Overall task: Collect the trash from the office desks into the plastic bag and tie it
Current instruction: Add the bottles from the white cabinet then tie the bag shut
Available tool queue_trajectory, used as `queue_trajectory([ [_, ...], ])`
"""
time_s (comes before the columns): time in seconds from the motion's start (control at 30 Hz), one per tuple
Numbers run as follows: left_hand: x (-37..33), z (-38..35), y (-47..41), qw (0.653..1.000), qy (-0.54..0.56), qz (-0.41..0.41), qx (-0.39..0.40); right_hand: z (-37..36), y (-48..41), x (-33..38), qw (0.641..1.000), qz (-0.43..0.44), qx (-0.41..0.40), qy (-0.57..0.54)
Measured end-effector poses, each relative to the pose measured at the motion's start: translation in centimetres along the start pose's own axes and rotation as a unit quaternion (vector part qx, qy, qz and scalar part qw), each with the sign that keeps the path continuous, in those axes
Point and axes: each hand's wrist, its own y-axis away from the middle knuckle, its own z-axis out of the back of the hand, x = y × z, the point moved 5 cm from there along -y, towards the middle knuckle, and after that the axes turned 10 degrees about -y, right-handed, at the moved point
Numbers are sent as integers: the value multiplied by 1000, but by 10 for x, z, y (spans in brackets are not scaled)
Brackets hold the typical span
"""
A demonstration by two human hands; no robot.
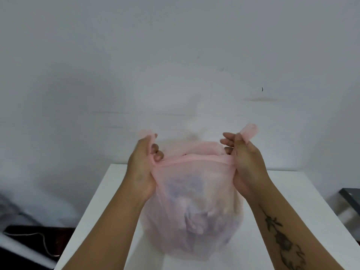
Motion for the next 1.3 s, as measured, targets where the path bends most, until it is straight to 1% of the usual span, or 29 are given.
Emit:
queue_trajectory([
  [0.07, -1, -5, 4, 988, -145, -48, 19, -11, 8, -2, 999, 6, 17, -44],
  [0.13, -4, -9, 5, 958, -260, -117, 30, -20, 15, -2, 999, 25, 10, -37],
  [0.17, -7, -10, 5, 941, -296, -157, 35, -25, 18, -1, 999, 39, 1, -36],
  [0.23, -12, -11, 5, 918, -330, -214, 44, -31, 20, 2, 996, 69, -20, -50],
  [0.3, -20, -9, 2, 899, -364, -240, 43, -35, 22, 6, 992, 88, -39, -86],
  [0.33, -23, -6, 0, 895, -369, -246, 38, -36, 22, 8, 988, 86, -44, -118],
  [0.37, -26, -2, -4, 905, -349, -242, 37, -38, 22, 8, 985, 77, -45, -149],
  [0.4, -27, 2, -8, 927, -304, -212, 47, -40, 22, 8, 984, 64, -46, -162],
  [0.43, -25, 4, -14, 952, -250, -164, 66, -42, 22, 7, 986, 55, -51, -150],
  [0.47, -25, 5, -16, 968, -205, -120, 82, -44, 22, 5, 990, 48, -57, -115],
  [0.53, -21, 8, -22, 977, -176, -76, 96, -50, 24, -3, 997, 33, -64, -34],
  [0.63, -8, 12, -28, 984, -137, -23, 110, -61, 27, -15, 996, -2, -53, 76],
  [0.7, -4, 12, -28, 984, -125, -2, 128, -64, 28, -19, 983, 27, -51, 173],
  [0.73, -3, 10, -28, 983, -120, 3, 137, -64, 28, -21, 978, 49, -49, 197],
  [0.8, -4, 3, -26, 981, -118, 15, 152, -70, 30, -25, 983, 73, -21, 166],
  [0.83, -4, 0, -25, 979, -121, 19, 161, -74, 31, -26, 991, 70, 4, 115],
  [0.9, -5, -4, -22, 973, -137, 6, 183, -79, 32, -25, 998, 33, 36, -39],
  [0.97, -8, -2, -24, 973, -143, -9, 181, -76, 31, -21, 985, 0, 39, -168],
  [1.03, -10, 4, -30, 981, -97, 12, 165, -70, 30, -16, 977, -13, 43, -208],
  [1.1, -9, 9, -37, 987, -34, 49, 149, -65, 30, -16, 985, -15, 28, -172],
  [1.2, -3, 11, -40, 983, 8, 101, 153, -65, 31, -16, 999, -12, -1, -40],
  [1.23, -1, 11, -40, 982, 5, 104, 159, -67, 30, -15, 1000, -13, -8, 20],
  [1.3, -1, 7, -39, 980, -10, 84, 179, -68, 29, -15, 992, -8, -15, 129],
])
